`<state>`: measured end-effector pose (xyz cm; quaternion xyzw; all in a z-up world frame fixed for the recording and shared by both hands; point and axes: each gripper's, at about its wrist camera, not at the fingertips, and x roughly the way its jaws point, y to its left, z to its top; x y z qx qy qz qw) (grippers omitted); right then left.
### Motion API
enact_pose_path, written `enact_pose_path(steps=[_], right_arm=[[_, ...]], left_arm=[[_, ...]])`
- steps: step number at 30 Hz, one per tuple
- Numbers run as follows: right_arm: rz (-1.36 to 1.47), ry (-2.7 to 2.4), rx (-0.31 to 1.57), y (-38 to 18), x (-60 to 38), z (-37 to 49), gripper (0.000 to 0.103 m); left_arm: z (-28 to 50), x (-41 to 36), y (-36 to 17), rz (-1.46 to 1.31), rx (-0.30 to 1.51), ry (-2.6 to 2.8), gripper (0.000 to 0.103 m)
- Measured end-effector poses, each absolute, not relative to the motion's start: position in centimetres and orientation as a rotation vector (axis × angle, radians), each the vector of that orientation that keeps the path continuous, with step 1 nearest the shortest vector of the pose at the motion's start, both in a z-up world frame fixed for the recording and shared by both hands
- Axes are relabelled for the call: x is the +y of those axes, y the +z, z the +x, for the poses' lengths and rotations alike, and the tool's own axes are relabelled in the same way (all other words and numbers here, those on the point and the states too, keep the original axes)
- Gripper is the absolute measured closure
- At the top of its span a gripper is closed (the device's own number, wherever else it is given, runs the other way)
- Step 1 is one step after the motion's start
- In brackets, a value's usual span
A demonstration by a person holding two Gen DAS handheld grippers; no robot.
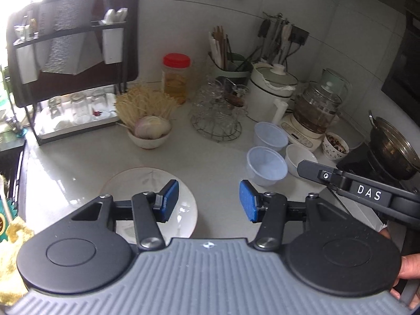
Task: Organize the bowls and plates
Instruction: 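Move both grippers toward the light-blue plastic bowl by the kettle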
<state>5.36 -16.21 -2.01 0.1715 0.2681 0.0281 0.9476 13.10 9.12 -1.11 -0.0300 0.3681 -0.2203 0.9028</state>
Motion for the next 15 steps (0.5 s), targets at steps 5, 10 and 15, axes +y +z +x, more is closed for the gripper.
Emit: enact_pose_path(steps=[5, 10, 15], right_arm=[[0.390, -0.035, 0.540, -2.7, -19.9, 5.6, 0.086], [0.421, -0.116, 0.544, -3.8, -24.2, 6.7, 0.086], [0.422, -0.147, 0.592, -5.7, -27.2, 8.7, 0.086]], left_arm=[[16.0, 5.3, -2.0, -0.028, 0.788, -0.538, 0.046], [18.7, 1.7, -4.0, -0.005, 0.816, -0.574, 0.046], [21.6, -0.9, -6.1, 0.002, 0.865, -0.578, 0.046]])
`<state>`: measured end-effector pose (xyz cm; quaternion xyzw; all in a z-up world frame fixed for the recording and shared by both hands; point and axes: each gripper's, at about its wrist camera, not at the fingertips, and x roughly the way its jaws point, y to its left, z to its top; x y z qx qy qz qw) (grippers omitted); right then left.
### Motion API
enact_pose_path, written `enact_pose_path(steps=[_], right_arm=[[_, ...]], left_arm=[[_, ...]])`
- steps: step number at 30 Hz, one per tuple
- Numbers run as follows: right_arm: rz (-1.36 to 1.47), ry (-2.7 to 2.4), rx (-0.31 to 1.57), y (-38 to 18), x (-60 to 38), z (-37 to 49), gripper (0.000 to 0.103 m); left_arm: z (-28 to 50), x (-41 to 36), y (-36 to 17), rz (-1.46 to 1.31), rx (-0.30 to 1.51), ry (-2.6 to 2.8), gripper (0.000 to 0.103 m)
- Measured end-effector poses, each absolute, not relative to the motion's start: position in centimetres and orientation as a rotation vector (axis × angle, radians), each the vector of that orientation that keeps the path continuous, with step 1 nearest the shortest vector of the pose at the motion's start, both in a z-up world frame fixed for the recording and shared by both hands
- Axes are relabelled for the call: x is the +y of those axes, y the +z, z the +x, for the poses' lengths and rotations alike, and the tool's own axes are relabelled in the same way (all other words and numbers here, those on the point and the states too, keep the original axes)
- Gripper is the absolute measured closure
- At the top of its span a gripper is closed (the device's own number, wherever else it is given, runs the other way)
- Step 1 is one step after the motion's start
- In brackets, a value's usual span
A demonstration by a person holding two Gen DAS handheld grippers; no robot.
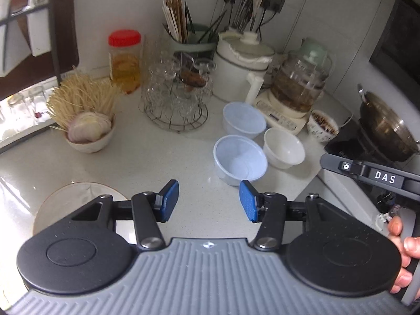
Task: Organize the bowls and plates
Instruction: 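Move both grippers toward the light-blue plastic bowl by the kettle, then close both grippers on the rim of the light-blue bowl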
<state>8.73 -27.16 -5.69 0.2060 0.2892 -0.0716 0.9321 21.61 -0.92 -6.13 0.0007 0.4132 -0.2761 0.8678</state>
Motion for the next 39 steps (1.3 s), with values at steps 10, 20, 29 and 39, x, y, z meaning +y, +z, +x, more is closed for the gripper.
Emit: enact_pose_path(steps=[10, 20, 29, 39], right_arm=[[0.520, -0.141, 0.713, -9.8, -31.9, 12.1, 0.085], [0.589, -0.087, 0.809, -13.6, -34.5, 15.9, 0.052], [0.631, -0.041, 0.915, -16.4, -36.8, 19.4, 0.058], [0.646, 0.005, 1.003, -18.3, -37.6, 22.8, 0.066]], left_arm=[[25.9, -6.9, -10.1, 0.042, 0.973, -0.624, 0.046], [30.2, -10.0, -14.4, -0.010, 1.093, -0.558, 0.046], [33.3, -12.7, -17.1, -0.059, 1.184, -0.486, 0.046], [36.1, -13.1, -18.5, -0.159, 1.201, -0.388, 0.061]])
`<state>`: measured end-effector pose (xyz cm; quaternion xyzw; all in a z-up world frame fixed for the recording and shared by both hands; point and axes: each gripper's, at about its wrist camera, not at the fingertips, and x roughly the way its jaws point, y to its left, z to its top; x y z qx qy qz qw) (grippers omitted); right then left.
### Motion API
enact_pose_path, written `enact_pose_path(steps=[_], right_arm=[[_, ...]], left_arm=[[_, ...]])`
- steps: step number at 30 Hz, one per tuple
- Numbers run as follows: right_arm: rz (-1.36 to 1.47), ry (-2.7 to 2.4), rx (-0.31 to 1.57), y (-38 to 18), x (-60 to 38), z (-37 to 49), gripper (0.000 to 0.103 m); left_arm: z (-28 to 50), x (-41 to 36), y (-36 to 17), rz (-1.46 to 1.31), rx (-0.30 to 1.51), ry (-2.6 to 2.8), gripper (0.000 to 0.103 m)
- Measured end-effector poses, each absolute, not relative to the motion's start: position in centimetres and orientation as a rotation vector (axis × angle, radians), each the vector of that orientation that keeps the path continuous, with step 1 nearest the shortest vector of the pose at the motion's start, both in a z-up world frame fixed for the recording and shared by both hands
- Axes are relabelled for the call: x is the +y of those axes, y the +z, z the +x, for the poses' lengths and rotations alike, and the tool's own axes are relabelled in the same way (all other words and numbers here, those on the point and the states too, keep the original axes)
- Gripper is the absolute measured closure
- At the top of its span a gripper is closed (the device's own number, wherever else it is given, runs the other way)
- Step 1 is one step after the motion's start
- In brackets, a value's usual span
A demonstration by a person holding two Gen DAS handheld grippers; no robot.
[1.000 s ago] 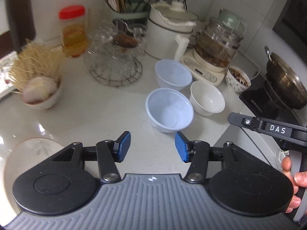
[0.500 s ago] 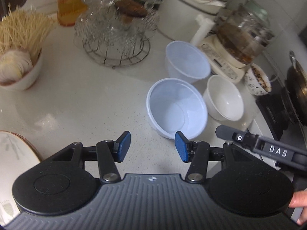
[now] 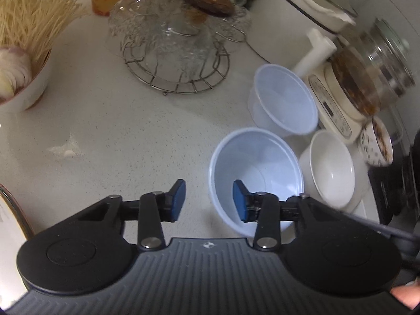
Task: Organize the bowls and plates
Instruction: 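Close both grippers on the rim of the light-blue bowl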
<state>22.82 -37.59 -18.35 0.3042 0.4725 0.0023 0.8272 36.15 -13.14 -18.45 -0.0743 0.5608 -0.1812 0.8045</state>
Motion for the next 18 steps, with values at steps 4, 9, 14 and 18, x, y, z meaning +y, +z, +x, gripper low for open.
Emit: enact_pose_path(steps=[4, 9, 14, 18], right_arm=[[0.645, 0.015, 1.030, -19.0, -37.5, 23.6, 0.074], [0.631, 0.034, 1.053, -19.2, -37.3, 24.3, 0.075], [0.616, 0.041, 1.065, -19.3, -37.3, 25.1, 0.082], [0.579, 0.038, 1.057, -19.1, -36.9, 25.5, 0.088]], left_arm=[[36.7, -13.1, -19.2, -0.196, 1.215, -0.371, 0.071], [37.1, -13.3, -19.7, -0.202, 1.222, -0.352, 0.084], [37.2, -13.8, -19.7, -0.156, 1.215, -0.347, 0.093], [37.3, -13.6, -19.7, -0.158, 1.211, -0.343, 0.096]])
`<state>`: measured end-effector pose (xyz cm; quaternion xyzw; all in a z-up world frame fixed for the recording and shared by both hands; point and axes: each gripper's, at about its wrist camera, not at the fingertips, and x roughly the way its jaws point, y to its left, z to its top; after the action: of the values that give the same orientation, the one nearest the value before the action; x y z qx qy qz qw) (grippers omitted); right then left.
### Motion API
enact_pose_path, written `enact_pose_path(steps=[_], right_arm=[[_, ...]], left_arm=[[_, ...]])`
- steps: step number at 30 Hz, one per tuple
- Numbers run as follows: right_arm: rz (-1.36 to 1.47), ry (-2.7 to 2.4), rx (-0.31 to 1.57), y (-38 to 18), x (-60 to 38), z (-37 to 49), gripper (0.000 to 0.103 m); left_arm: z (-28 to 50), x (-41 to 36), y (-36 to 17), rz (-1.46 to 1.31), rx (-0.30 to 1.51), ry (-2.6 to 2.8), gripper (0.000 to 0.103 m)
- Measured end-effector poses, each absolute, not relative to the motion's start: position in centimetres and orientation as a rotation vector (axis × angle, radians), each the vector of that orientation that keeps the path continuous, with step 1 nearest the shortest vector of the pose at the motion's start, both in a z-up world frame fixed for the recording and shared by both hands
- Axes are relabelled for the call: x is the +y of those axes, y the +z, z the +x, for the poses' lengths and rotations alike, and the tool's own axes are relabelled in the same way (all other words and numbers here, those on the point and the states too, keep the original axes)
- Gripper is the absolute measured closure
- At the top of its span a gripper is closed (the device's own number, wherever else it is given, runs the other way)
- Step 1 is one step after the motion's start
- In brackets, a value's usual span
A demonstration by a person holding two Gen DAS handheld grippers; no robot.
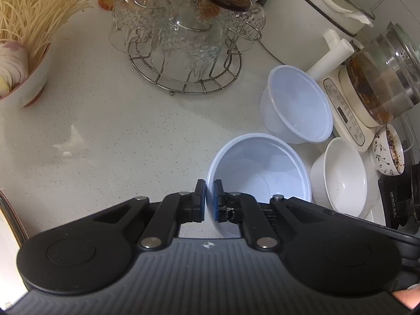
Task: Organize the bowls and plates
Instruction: 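Close both grippers on the rim of the light-blue bowl, then carry the light-blue bowl with both grippers toward the plate stack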
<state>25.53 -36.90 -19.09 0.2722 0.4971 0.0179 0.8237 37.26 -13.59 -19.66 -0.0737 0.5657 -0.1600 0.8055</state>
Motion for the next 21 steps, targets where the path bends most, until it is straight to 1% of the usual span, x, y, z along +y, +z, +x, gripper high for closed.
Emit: enact_pose_path(steps=[11, 21], right_arm=[[0.512, 0.099, 1.016, -17.1, -35.2, 26.3, 0.088], [0.456, 0.130, 0.951, -14.3, -31.3, 25.5, 0.088]], left_arm=[[36.5, -10.3, -17.9, -0.228, 1.152, -0.326, 0.097], [35.1, -5.6, -14.8, -0.263, 1.075, -0.347, 0.097]])
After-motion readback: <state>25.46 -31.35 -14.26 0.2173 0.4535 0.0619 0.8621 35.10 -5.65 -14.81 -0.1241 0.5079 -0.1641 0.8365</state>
